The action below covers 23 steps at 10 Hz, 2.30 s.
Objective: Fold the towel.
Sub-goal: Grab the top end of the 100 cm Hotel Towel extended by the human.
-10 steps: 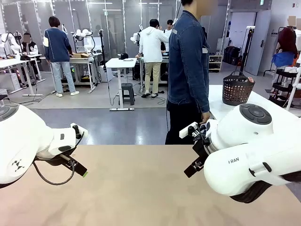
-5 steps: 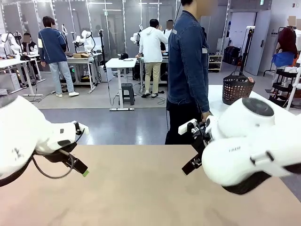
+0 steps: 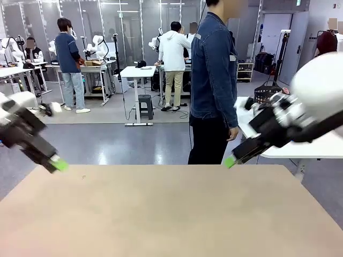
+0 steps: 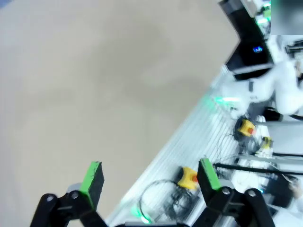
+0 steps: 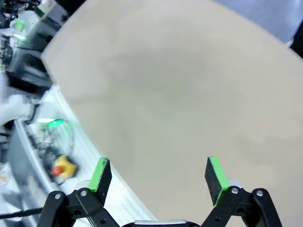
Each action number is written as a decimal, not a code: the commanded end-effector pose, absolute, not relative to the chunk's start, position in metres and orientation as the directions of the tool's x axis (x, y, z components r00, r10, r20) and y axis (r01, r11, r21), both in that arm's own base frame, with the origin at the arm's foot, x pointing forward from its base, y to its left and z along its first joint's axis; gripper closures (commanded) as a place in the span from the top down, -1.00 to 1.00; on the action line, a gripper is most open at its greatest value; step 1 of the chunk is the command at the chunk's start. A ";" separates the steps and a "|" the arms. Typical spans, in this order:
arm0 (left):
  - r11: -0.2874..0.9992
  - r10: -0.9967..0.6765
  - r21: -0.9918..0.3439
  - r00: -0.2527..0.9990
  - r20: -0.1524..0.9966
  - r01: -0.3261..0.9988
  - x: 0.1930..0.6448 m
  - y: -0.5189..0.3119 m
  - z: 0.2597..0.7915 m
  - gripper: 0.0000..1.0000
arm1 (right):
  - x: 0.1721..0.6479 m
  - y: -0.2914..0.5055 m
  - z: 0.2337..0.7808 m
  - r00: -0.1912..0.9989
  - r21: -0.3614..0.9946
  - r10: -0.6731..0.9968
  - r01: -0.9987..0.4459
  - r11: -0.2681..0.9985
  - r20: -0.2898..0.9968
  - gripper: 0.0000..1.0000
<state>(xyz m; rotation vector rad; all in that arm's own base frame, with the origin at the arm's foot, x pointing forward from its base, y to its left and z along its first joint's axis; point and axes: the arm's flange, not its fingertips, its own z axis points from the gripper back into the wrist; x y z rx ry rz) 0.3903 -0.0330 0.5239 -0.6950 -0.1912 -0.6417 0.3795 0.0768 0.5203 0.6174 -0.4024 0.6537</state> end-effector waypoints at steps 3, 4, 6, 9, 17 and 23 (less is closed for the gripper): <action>0.503 -0.238 -0.742 0.896 0.374 0.443 0.395 0.080 0.559 1.00 | 0.384 -0.052 0.535 0.830 0.696 0.228 -0.553 0.458 0.509 1.00; 0.454 -0.128 -0.782 0.900 0.417 0.427 0.388 0.115 0.559 1.00 | 0.374 -0.092 0.533 0.831 0.730 0.125 -0.539 0.420 0.542 1.00; 0.406 0.074 -0.833 0.895 0.440 0.375 0.376 0.177 0.554 1.00 | 0.355 -0.147 0.525 0.819 0.761 -0.035 -0.514 0.397 0.572 1.00; 0.430 0.230 -0.831 0.848 0.478 0.352 0.352 0.234 0.556 1.00 | 0.334 -0.189 0.518 0.789 0.772 -0.164 -0.496 0.398 0.592 1.00; 0.435 0.265 -0.845 0.852 0.452 0.313 0.343 0.244 0.552 1.00 | 0.329 -0.201 0.518 0.803 0.787 -0.183 -0.464 0.406 0.568 1.00; 0.435 0.265 -0.845 0.852 0.452 0.313 0.343 0.244 0.552 1.00 | 0.329 -0.201 0.518 0.803 0.787 -0.183 -0.464 0.406 0.568 1.00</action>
